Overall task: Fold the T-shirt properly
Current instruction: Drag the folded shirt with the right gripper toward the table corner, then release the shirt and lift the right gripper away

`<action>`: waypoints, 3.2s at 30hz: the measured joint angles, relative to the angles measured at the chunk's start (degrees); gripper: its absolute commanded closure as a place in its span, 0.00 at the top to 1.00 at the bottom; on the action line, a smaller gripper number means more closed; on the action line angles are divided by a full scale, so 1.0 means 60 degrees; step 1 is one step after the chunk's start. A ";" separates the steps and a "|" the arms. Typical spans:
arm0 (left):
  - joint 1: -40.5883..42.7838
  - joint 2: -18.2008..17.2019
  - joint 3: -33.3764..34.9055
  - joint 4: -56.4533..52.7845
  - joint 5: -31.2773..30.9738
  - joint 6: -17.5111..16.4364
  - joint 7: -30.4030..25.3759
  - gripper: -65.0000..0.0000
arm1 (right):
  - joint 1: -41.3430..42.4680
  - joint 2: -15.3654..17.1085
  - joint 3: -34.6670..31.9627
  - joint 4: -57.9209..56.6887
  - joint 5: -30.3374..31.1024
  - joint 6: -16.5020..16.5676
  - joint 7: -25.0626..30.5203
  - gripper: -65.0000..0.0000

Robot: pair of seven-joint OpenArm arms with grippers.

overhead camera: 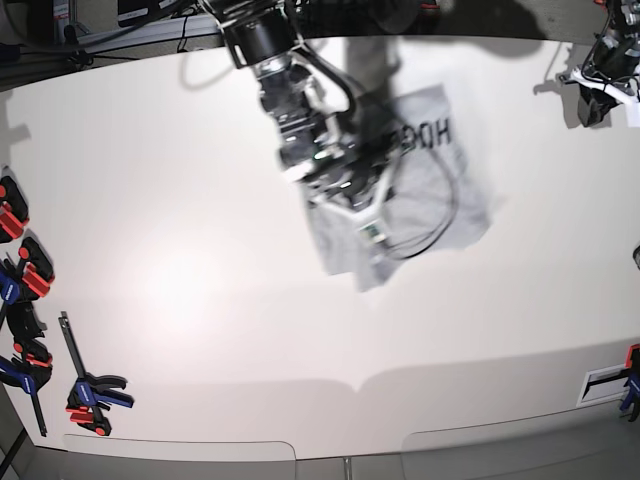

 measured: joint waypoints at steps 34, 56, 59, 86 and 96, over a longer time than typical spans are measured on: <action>0.0076 0.0601 0.0000 0.0000 -0.0474 -0.0251 0.0036 0.00 | -0.2455 0.4455 0.4980 0.1781 0.3096 0.1406 -0.0484 0.00; 0.0076 0.0550 -0.0106 0.0000 -0.1002 -0.1453 -0.0725 0.00 | -0.2572 0.4473 0.6280 0.5519 0.7366 0.3563 -0.1563 0.00; 0.0233 0.0568 -0.0528 0.0000 -0.1836 -0.1858 -0.0302 0.00 | -0.2849 0.4506 0.6280 0.6473 0.7927 0.3566 -0.1982 0.00; 0.4841 0.0758 -0.4725 0.0055 -0.7005 -0.2251 0.5410 0.00 | -0.9449 0.3905 0.6284 0.8925 0.9894 0.3595 -0.6659 0.00; 0.5544 0.0594 -0.2514 -0.0896 -0.5916 -0.2259 0.5027 0.00 | -1.0149 0.4419 0.6124 0.7078 0.8834 0.3606 -0.4477 0.00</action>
